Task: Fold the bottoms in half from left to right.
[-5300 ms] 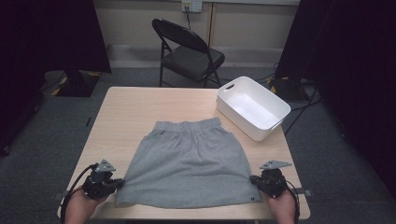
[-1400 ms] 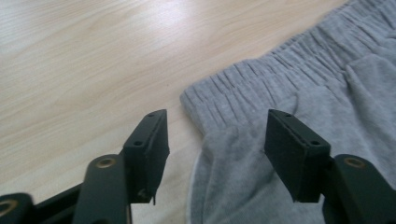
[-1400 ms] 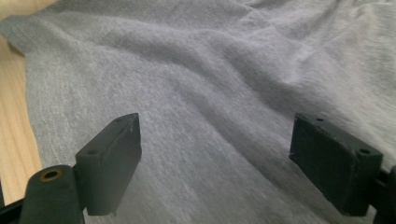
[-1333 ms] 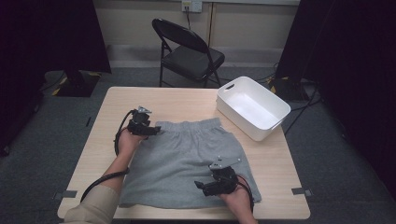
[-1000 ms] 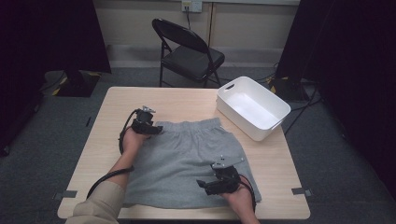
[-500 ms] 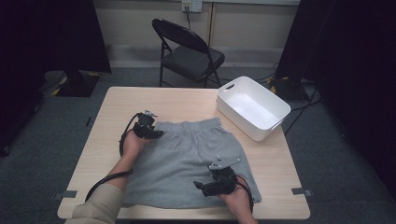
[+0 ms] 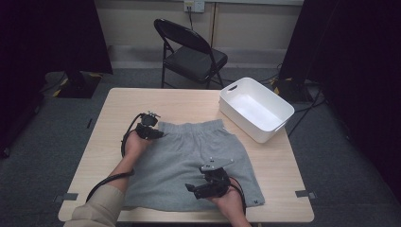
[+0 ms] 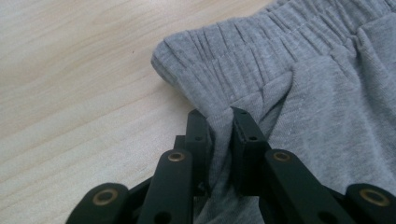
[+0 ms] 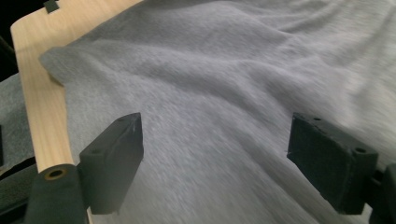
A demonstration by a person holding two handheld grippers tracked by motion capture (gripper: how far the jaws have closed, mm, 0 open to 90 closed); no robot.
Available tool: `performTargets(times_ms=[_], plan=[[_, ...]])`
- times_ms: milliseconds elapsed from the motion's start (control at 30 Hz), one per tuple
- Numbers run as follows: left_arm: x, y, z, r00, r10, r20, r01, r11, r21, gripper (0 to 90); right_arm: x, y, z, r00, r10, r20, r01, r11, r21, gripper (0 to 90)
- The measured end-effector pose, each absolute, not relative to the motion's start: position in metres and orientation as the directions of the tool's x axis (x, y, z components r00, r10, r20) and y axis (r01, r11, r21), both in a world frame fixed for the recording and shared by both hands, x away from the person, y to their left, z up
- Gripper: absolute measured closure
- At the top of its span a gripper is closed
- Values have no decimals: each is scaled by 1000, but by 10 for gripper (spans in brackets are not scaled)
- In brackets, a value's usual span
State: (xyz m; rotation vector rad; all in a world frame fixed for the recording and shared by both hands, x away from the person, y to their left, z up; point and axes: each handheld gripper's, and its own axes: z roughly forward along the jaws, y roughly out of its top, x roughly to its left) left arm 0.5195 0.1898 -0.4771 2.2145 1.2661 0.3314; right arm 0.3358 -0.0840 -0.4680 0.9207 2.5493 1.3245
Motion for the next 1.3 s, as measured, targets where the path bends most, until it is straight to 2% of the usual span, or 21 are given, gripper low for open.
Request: performTargets(times_ms=[367,633,1033,1300], plan=[[518,193,-461,536,839,-93,699,-379,607,791,335,-49,-460,-861,491,136,404,496,769,227],[514,192,-452,559,827,-67,681,-411,606,792,326,-12,-459,-903,410,126,348,529,774,262],[513,191,-448,555,828,-79,681,-398,615,793,321,41,-474,-939,312,144,309,582,752,344],[513,193,-452,546,833,-91,684,-381,622,793,327,50,-495,-947,297,123,292,633,717,381]])
